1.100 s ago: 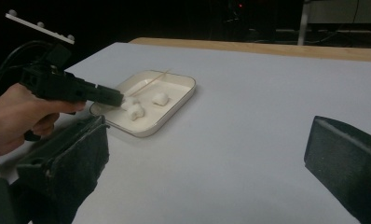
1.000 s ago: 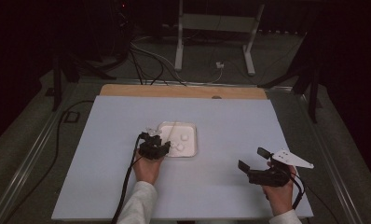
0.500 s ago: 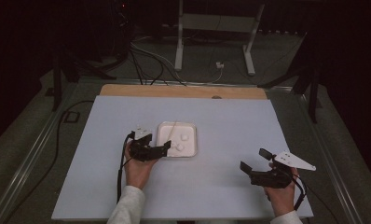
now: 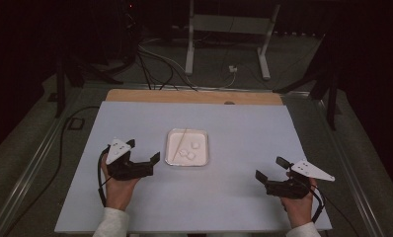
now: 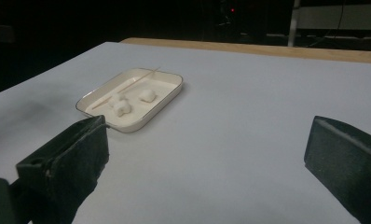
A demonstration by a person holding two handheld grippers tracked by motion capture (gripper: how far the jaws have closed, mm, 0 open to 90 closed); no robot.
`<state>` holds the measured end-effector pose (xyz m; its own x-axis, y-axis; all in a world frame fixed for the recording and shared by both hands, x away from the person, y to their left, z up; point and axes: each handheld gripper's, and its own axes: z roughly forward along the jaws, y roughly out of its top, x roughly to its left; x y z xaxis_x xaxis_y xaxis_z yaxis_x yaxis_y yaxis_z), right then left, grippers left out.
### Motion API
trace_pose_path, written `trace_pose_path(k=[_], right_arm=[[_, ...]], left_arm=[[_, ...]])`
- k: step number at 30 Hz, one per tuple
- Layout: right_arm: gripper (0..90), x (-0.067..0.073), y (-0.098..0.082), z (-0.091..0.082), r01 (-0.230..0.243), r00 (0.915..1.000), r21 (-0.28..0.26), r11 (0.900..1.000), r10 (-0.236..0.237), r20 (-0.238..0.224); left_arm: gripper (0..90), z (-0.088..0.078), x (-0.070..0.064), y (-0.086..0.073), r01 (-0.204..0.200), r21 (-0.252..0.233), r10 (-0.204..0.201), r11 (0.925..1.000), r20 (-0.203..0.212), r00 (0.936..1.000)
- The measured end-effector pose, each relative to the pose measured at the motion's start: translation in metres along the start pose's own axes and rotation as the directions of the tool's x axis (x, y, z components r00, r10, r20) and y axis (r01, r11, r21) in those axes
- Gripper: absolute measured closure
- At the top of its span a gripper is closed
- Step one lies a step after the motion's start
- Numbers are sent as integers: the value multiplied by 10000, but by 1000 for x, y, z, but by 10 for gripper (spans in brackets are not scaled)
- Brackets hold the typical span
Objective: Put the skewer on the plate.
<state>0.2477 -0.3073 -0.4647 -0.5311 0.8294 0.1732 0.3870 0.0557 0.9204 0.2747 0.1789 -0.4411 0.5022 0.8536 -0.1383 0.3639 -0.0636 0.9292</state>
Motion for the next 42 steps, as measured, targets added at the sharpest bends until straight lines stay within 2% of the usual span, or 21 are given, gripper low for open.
trace_pose_path(k=[5,11,18,23,28,33,36,39,42], right_arm=[[0,-1,-1,-2,-12,10000,-127,9999,13,61],[0,-2,-2,-2,66,9999,-119,9999,-65,132],[0,-2,-5,-1,118,9998,-148,9998,-116,163],[0,-1,-6,-1,310,9993,-134,9994,-307,210],[0,-3,-7,-2,259,9993,-184,9995,-254,271],[0,-5,-8,-2,416,9983,-134,9990,-410,421],[0,-6,-10,-1,404,9981,-112,9991,-398,461],[0,-6,-10,0,394,9980,-105,9992,-389,495],[0,-6,-10,-1,409,9978,-108,9991,-403,531]], left_arm=[[9,-22,5,-1,-355,-663,356,9972,5,9994],[9,-44,12,-5,-679,-1154,657,9910,-234,9976],[8,-58,19,-19,-904,-1109,846,9897,-555,9949],[9,-65,24,-29,-834,-1158,738,9898,-850,9936],[9,-69,27,-41,-852,-1061,741,9907,-1046,9917],[9,-73,27,-47,-762,-1126,623,9907,-1221,9906],[9,-72,27,-50,-915,-920,783,9916,-1372,9874],[9,-73,31,-51,-610,-1085,463,9922,-1332,9900],[9,-74,32,-51,-685,-996,533,9927,-1477,9876]])
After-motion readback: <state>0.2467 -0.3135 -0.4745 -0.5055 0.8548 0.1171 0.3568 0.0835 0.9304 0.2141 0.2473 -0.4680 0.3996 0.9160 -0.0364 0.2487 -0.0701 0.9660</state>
